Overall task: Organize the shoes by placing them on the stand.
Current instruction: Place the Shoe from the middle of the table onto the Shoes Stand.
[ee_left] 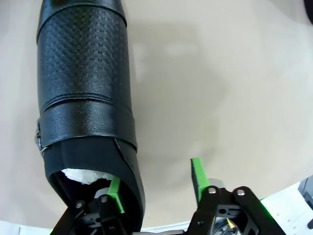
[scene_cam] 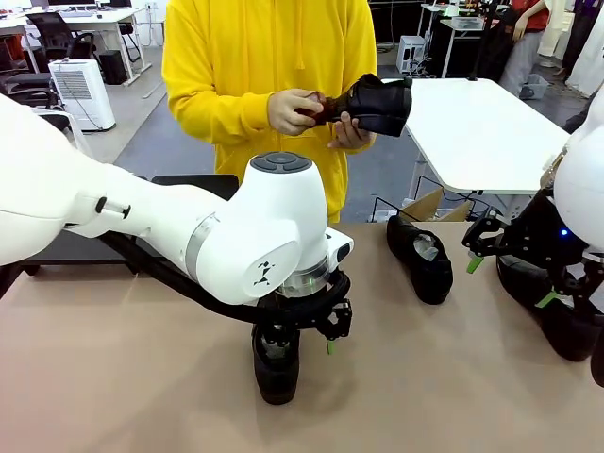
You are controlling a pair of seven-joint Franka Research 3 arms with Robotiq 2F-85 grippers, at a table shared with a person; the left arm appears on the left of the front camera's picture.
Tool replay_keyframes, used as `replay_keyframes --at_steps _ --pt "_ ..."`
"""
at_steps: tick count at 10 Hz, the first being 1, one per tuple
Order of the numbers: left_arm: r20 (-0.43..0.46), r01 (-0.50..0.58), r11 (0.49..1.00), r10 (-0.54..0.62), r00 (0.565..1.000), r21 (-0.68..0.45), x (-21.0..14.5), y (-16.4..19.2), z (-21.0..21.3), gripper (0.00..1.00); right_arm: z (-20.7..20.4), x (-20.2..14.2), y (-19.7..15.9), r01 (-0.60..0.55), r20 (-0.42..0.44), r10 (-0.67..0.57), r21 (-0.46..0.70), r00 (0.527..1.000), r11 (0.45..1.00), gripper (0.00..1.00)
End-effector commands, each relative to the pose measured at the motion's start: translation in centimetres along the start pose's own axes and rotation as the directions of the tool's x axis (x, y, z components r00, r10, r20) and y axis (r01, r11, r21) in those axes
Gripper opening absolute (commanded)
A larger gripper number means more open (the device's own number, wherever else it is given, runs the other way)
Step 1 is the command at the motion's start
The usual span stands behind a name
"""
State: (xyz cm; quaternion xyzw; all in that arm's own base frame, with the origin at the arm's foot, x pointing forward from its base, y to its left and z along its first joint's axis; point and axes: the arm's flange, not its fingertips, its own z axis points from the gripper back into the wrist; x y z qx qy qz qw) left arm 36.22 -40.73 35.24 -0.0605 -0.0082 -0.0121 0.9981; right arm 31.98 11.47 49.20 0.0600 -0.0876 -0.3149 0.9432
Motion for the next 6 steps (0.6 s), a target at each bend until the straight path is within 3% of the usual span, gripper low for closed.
replay_keyframes --at_steps 1,6 --pt "0.008 0.003 1.000 -0.003 1.000 0.030 0.19 0.15 0.44 0.03 -0.52 -0.19 -0.03 0.000 0.002 0.000 0.024 1.000 1.000 1.00" --pt "0.012 0.003 0.999 -0.004 1.000 0.043 -0.18 1.01 0.39 0.00 -0.52 -0.19 -0.03 0.000 0.002 0.000 0.024 1.000 1.000 1.00"
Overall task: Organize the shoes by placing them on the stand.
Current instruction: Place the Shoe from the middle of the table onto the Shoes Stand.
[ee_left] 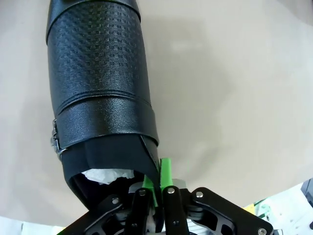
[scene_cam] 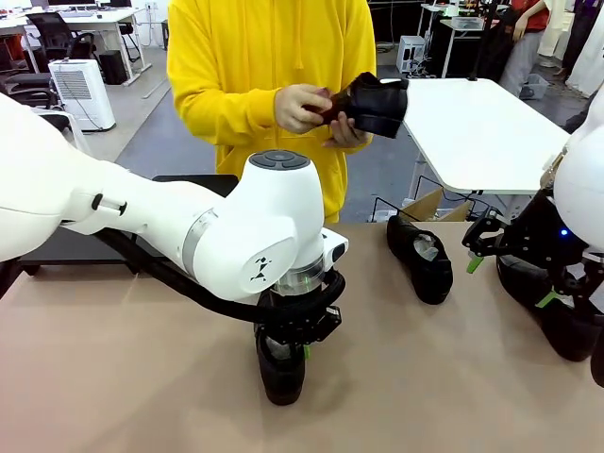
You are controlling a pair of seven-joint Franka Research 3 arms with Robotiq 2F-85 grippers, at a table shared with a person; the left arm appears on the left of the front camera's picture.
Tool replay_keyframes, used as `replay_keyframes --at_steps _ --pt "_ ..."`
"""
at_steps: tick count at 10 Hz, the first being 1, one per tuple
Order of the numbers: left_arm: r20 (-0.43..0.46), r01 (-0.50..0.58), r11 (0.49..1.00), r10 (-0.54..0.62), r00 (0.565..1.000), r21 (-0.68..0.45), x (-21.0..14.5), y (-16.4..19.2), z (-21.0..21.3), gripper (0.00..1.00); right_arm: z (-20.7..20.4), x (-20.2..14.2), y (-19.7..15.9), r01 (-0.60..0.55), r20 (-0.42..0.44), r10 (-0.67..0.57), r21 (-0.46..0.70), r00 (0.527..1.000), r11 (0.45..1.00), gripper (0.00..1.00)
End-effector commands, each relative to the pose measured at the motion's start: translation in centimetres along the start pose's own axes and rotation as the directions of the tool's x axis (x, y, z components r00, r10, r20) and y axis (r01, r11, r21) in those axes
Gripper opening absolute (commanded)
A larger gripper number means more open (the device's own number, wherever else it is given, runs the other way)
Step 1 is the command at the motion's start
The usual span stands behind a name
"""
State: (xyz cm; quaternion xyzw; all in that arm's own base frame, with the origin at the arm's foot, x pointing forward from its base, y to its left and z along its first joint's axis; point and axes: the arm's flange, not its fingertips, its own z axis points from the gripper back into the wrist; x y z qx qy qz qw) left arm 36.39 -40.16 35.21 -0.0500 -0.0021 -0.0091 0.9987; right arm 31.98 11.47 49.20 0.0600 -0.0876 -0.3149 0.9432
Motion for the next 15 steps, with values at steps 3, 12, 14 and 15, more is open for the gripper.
replay_keyframes --at_steps 3,12,14,15 --pt "0.064 0.055 0.998 -0.055 0.996 0.004 -0.7 0.7 0.6 0.00 -0.5 -0.2 0.0 0.000 0.002 0.000 0.024 1.000 1.000 1.00" --pt "0.400 0.074 0.966 -0.171 0.900 0.247 -4.6 17.1 18.4 0.00 -0.5 -0.2 0.0 0.000 0.002 0.000 0.024 1.000 1.000 1.00" --pt "0.401 -0.022 0.950 -0.111 0.909 0.313 -5.3 21.6 19.9 0.00 -0.5 -0.2 0.0 0.000 0.002 0.000 0.024 1.000 1.000 1.00" --pt "0.428 -0.062 0.961 -0.062 0.902 0.269 -5.9 22.4 20.2 0.00 -0.5 -0.2 0.0 0.000 0.002 0.000 0.024 1.000 1.000 1.00"
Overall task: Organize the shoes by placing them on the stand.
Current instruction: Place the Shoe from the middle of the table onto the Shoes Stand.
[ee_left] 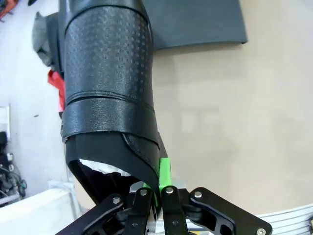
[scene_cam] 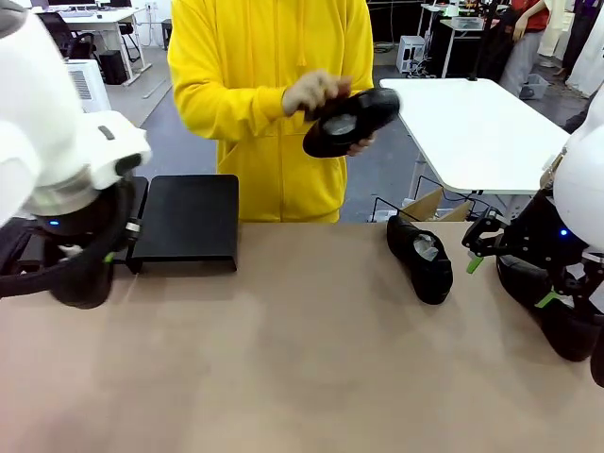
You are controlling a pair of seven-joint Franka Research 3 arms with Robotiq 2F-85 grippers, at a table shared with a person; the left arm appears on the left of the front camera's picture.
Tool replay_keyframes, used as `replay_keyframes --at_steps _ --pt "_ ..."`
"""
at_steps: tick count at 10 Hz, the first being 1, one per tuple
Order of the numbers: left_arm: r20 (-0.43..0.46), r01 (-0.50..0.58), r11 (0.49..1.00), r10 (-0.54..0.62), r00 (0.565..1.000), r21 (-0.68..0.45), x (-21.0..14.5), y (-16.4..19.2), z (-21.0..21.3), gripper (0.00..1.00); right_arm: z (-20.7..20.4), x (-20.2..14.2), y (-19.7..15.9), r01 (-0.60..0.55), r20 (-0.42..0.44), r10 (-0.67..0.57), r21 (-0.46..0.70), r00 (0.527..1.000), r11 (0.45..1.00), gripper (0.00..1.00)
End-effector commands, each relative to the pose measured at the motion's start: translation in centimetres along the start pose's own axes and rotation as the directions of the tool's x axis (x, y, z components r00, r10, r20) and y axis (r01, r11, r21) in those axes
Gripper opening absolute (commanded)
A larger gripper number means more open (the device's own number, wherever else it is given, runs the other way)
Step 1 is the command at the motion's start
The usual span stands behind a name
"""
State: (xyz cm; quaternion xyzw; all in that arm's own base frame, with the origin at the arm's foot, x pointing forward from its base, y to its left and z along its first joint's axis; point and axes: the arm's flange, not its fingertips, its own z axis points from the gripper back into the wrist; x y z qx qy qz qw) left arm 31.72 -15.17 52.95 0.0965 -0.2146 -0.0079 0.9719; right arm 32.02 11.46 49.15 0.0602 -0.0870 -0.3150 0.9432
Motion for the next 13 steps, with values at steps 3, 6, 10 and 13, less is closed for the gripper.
replay_keyframes --at_steps 3,6,10,13 --pt "0.002 0.036 0.999 -0.036 0.999 -0.024 0.3 -1.7 -0.2 0.00 -0.5 -0.2 0.0 0.000 0.003 0.000 0.024 1.000 1.000 1.00" --pt "0.075 -0.037 0.995 0.030 0.997 0.090 1.2 0.4 -0.8 0.00 -0.5 -0.2 0.0 0.000 0.003 0.000 0.024 1.000 1.000 1.00" --pt "-0.028 0.011 0.949 -0.002 1.000 0.314 9.5 9.4 -8.1 0.00 -0.5 -0.2 0.0 0.000 0.003 0.000 0.024 1.000 1.000 1.00" --pt "0.007 0.044 0.950 -0.049 0.999 0.310 12.8 12.6 -12.8 0.00 -0.5 -0.2 0.0 0.000 0.003 0.000 0.024 1.000 1.000 1.00"
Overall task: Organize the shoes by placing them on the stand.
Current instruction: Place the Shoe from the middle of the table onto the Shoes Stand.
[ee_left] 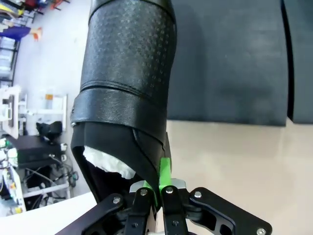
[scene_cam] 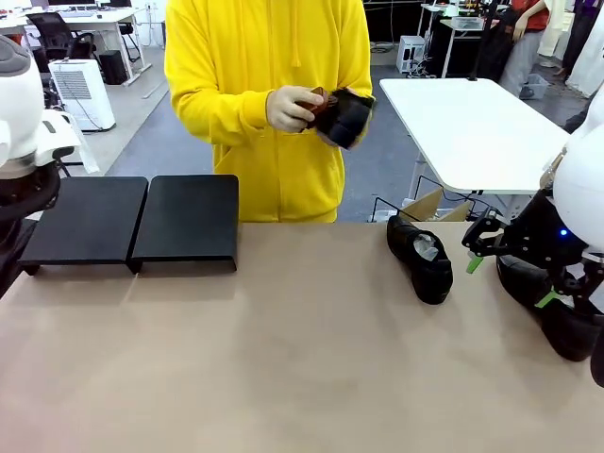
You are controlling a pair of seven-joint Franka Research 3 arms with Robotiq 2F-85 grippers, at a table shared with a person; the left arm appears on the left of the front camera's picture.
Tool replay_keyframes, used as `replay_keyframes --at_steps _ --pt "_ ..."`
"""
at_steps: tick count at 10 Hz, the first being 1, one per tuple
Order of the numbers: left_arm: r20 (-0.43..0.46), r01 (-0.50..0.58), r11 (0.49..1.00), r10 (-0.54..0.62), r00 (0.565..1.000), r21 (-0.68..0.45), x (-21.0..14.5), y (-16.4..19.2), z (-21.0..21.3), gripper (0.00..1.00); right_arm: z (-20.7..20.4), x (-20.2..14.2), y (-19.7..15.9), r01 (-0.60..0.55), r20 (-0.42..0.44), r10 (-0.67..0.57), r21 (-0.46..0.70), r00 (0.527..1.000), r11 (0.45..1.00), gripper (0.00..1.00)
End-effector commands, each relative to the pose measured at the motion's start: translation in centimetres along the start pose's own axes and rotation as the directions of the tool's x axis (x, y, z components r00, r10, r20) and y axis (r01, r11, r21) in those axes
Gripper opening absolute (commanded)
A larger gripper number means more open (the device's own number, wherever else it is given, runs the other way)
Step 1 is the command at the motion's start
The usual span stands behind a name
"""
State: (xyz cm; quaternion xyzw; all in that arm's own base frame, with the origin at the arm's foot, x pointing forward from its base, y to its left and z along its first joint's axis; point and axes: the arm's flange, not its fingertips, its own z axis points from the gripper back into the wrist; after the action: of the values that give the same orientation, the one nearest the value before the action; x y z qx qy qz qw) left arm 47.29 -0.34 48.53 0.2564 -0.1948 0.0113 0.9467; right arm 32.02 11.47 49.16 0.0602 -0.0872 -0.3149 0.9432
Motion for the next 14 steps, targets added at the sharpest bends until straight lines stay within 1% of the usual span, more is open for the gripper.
replay_keyframes --at_steps 1,2,3,4,5,6,8,9,11,12,14 --pt "0.090 0.003 1.000 0.000 0.996 -0.023 1.6 -0.5 -0.4 0.00 -0.5 -0.2 -0.1 0.000 0.002 0.000 0.024 1.000 1.000 1.00" --pt "0.120 -0.004 0.999 0.010 0.993 -0.050 1.8 -0.6 -1.7 0.00 -0.5 -0.2 -0.1 0.000 0.002 0.000 0.024 1.000 1.000 1.00" --pt "0.133 -0.021 0.998 0.029 0.991 -0.059 2.0 -0.5 -2.6 0.00 -0.5 -0.2 -0.1 0.000 0.002 0.000 0.024 1.000 1.000 1.00" --pt "0.121 -0.053 0.996 0.061 0.991 -0.071 2.2 -0.4 -3.3 0.00 -0.5 -0.2 -0.1 0.000 0.002 0.000 0.024 1.000 1.000 1.00" --pt "0.080 -0.123 0.990 0.129 0.988 -0.072 1.9 -0.6 -2.9 0.00 -0.5 -0.2 -0.1 0.000 0.002 0.000 0.024 1.000 1.000 1.00" --pt "0.092 -0.009 0.996 0.016 0.996 -0.083 2.2 -0.9 -2.8 0.00 -0.5 -0.2 -0.1 0.000 0.002 0.000 0.024 1.000 1.000 1.00" --pt "0.092 -0.009 0.996 0.016 0.996 -0.083 2.2 -0.9 -2.8 0.00 -0.5 -0.2 -0.1 0.000 0.002 0.000 0.024 1.000 1.000 1.00" --pt "0.078 -0.040 0.995 0.048 0.996 -0.093 2.0 -1.1 -3.3 0.00 -0.5 -0.2 -0.1 0.000 0.002 0.000 0.024 1.000 1.000 1.00" --pt "0.089 -0.048 0.995 0.056 0.995 -0.087 3.3 -2.7 -3.7 0.00 -0.5 -0.2 -0.1 0.000 0.002 0.000 0.024 1.000 1.000 1.00" --pt "0.087 -0.061 0.995 0.068 0.994 -0.079 3.7 -3.0 -4.2 0.00 -0.5 -0.2 -0.1 0.000 0.002 0.000 0.024 1.000 1.000 1.00" --pt "0.114 -0.082 0.995 0.087 0.990 -0.056 4.3 -3.5 -5.5 0.00 -0.5 -0.2 -0.1 0.000 0.002 0.000 0.024 1.000 1.000 1.00"
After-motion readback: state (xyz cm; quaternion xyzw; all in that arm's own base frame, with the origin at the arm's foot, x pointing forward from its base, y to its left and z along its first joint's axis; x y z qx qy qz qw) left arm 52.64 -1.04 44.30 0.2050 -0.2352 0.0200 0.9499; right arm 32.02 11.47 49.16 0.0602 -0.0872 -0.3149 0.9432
